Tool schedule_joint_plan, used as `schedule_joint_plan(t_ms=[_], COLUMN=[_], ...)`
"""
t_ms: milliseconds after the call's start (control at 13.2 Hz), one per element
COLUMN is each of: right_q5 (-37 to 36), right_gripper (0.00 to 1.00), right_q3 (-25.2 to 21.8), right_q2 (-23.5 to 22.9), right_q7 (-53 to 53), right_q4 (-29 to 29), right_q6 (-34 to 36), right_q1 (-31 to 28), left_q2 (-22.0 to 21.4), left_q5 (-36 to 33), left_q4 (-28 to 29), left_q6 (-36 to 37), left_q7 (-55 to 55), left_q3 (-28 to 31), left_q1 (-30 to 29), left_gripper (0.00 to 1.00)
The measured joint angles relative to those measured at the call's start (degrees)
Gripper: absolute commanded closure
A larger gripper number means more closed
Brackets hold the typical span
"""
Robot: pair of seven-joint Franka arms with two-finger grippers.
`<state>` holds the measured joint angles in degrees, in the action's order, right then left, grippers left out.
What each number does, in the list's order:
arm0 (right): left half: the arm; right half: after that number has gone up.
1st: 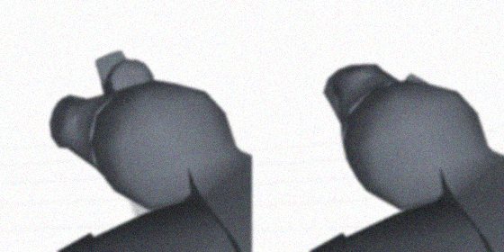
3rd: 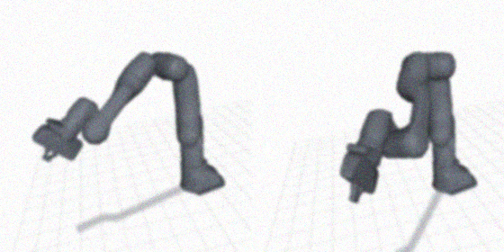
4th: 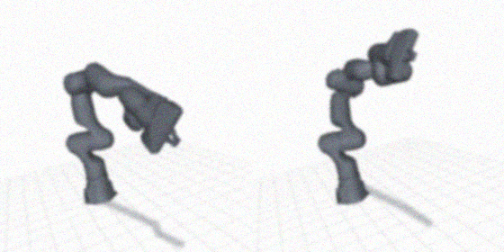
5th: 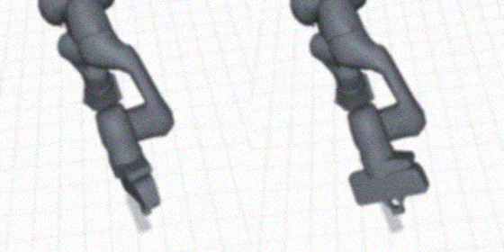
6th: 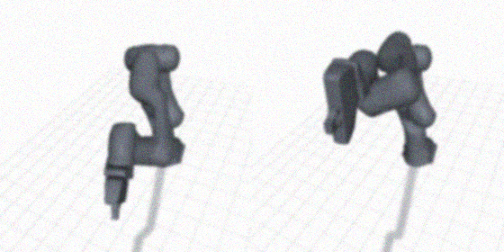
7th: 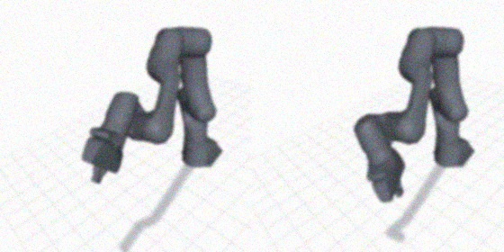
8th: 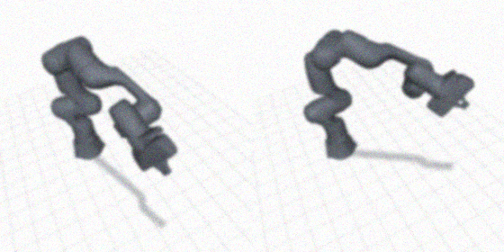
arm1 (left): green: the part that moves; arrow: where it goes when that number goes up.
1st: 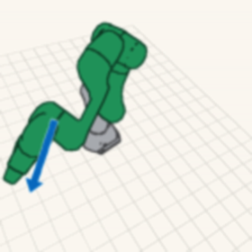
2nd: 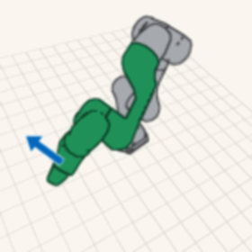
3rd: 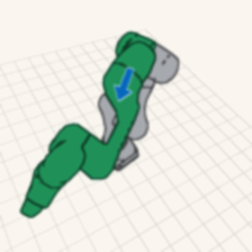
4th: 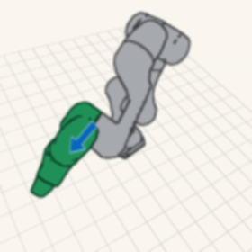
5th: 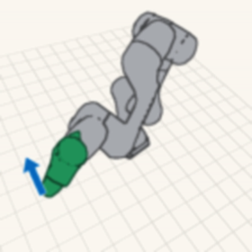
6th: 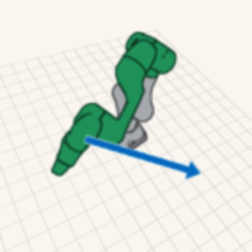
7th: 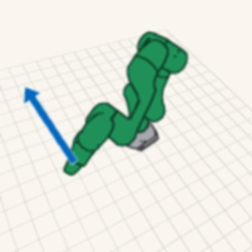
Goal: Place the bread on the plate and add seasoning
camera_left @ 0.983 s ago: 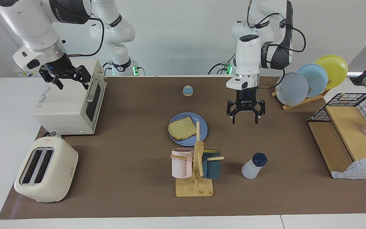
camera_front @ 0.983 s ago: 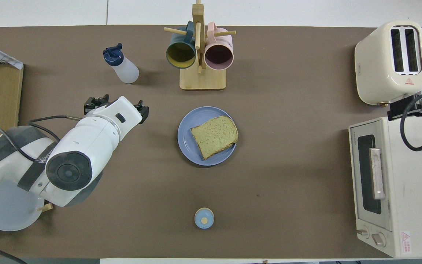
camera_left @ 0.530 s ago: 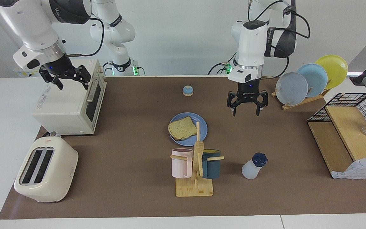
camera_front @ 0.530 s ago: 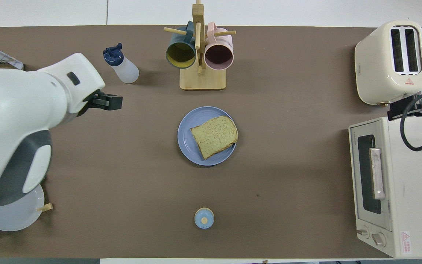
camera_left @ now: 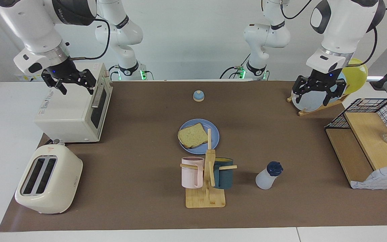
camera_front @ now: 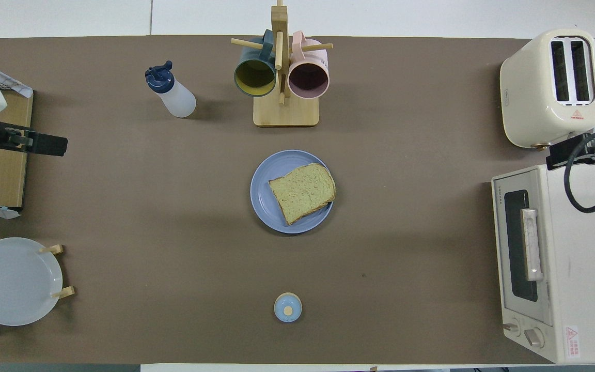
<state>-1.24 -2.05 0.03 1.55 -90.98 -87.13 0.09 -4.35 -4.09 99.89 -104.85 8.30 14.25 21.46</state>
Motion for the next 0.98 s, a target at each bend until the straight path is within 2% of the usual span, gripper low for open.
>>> schedule_joint_plan(t_ms=[303, 530, 681, 832, 983], right_q5=[0.00, 0.00, 0.00, 0.00, 0.00], right_gripper=[0.00, 0.00, 0.00, 0.00, 0.00], right_q3=[0.00, 0.00, 0.00, 0.00, 0.00], right_q2=[0.00, 0.00, 0.00, 0.00, 0.00], right_q7=[0.00, 0.00, 0.00, 0.00, 0.00], right_q4=[0.00, 0.00, 0.00, 0.00, 0.00], right_q6=[0.00, 0.00, 0.00, 0.00, 0.00], right_q1=[0.00, 0.00, 0.00, 0.00, 0.00], left_q2=[-0.47, -0.39, 1.19, 3.42, 4.12], left_q5=[0.01, 1.28, 4.14, 5.65, 5.75], left_q4=[-0.01, -1.05, -5.55, -11.14, -13.42], left_q6=[0.23, 2.71, 9.90, 18.44, 23.67], left_q7=[0.03, -0.08, -0.25, -0.26, -0.45], left_q3=[-0.68, -8.18, -11.37, -11.39, -11.43], left_q1=[-4.29, -12.51, -16.04, -16.77, -16.79], left_gripper=[0.00, 0.00, 0.00, 0.00, 0.00])
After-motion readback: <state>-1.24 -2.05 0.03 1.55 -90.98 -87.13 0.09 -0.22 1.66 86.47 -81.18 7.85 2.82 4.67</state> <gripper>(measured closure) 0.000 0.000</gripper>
